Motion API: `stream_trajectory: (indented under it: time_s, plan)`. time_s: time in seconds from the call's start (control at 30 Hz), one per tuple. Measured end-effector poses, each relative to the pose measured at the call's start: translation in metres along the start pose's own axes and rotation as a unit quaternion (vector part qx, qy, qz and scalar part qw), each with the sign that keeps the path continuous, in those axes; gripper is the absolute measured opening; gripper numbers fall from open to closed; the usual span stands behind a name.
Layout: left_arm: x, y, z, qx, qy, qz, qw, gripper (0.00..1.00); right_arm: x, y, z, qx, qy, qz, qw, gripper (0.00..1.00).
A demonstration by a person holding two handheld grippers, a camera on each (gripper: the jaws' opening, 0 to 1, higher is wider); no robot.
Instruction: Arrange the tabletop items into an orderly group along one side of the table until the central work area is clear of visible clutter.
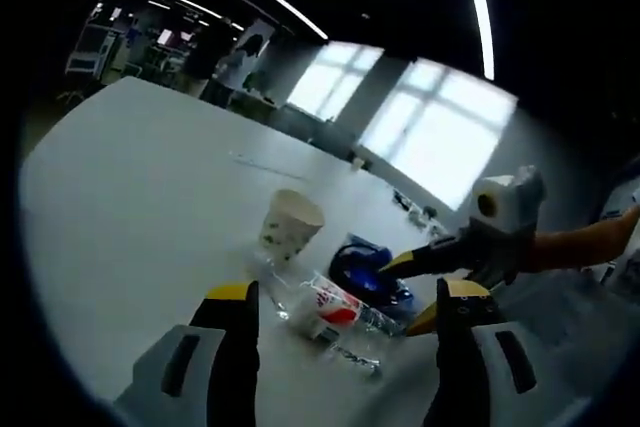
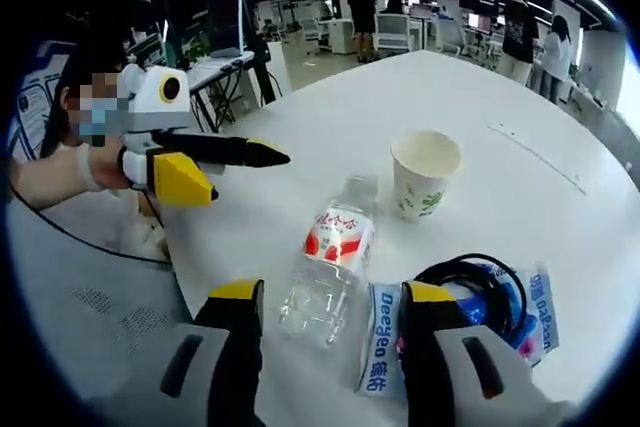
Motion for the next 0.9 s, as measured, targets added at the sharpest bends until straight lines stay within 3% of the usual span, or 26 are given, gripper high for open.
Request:
stream_trajectory:
  time_s: [0.27, 0.5, 0.9]
  plan:
    - [0.003, 0.002, 0.001, -0.003, -0.006, 0.007, 1.0000, 0.69, 0.005, 0.001, -0.014, 0.038, -0.001, 0.008, 0.9993, 0.51]
    - [0.007, 0.003, 0.004, -0.007, -0.014, 0.019, 0.9997, 0.69, 0.006, -0.002, -0.018, 0.048, 0.001, -0.007, 0.9988, 0.50]
    - [0.010, 0.007, 0.002, -0.001, -0.031, 0.016, 0.9994, 0.68, 0.011, -0.010, -0.029, 0.096, 0.008, -0.037, 0.9947, 0.48]
Point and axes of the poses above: the point that each gripper's makers call its tool centre point, and the gripper's own axes: z roughly backward along the fingers, x roughly to its left, y roughly out of its underside, the point moved 9 cm from there along z, roughly backward along the fingers, and after that the axes turned 4 degrees about y, right-handed, at the moved point
